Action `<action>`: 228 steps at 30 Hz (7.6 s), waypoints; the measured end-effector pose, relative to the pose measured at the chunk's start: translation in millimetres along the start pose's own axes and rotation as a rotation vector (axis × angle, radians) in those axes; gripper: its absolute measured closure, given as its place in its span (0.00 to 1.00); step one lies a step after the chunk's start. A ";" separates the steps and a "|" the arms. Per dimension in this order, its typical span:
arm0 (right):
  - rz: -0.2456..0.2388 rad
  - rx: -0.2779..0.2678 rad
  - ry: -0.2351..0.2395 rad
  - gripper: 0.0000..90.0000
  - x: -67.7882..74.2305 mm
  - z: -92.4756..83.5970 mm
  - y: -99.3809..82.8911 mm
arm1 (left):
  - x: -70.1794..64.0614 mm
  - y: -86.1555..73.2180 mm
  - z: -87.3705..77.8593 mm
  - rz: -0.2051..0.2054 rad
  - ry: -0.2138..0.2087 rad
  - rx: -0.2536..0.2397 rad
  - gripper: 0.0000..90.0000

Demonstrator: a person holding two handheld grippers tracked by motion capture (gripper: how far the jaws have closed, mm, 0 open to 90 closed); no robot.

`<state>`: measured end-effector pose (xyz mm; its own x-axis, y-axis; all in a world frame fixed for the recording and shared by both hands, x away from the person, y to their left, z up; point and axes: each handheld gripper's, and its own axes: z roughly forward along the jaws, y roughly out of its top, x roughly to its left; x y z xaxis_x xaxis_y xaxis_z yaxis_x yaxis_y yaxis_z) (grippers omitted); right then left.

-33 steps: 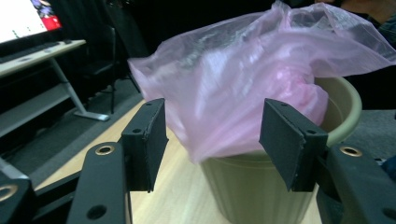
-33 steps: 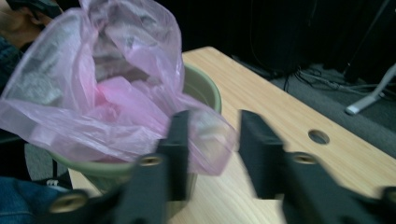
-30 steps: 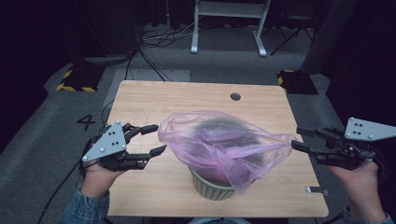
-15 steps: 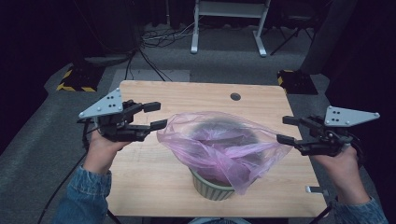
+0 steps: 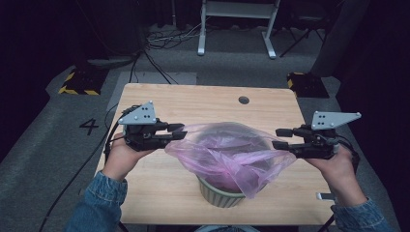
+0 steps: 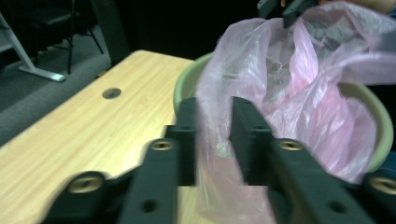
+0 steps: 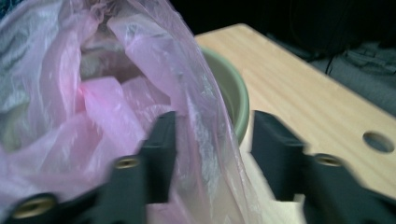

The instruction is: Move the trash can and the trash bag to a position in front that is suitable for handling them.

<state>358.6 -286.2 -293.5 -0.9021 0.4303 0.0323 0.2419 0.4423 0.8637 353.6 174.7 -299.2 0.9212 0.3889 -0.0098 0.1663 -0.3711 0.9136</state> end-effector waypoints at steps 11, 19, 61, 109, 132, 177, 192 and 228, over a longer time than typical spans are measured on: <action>0.014 0.009 0.000 0.52 -8.5 7.6 -1.3 | -3.1 0.0 2.6 0.042 0.124 -0.081 1.00; 0.018 0.047 0.019 0.94 -13.1 11.6 -7.4 | 2.5 -4.5 8.2 0.045 0.173 -0.106 1.00; 0.190 0.154 0.026 1.00 -24.2 62.5 -103.0 | 20.9 -99.6 72.9 -0.143 0.095 0.107 0.99; -0.066 -0.077 -0.015 0.96 -1.1 1.3 -7.1 | 27.0 -11.5 81.6 -0.094 -0.047 0.033 0.63; -0.115 -0.026 0.053 1.00 45.2 -12.8 -36.9 | -43.0 -37.8 8.2 0.113 0.013 -0.119 0.95; -0.004 0.206 0.155 1.00 58.7 50.8 -145.4 | -61.0 -137.8 67.2 0.103 -0.185 0.221 1.00; 0.023 -0.083 0.006 0.32 52.2 6.0 -122.6 | -43.1 -143.7 37.3 0.026 -0.058 0.147 1.00; 0.318 0.285 -0.046 1.00 -0.1 42.9 -193.9 | -31.9 -167.4 49.4 -0.043 -0.011 0.263 1.00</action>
<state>327.1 -338.3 -482.6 -0.7515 0.6121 0.2461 0.6001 0.4794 0.6403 313.8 182.8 -471.9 0.9147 0.4007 -0.0521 0.2900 -0.5612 0.7752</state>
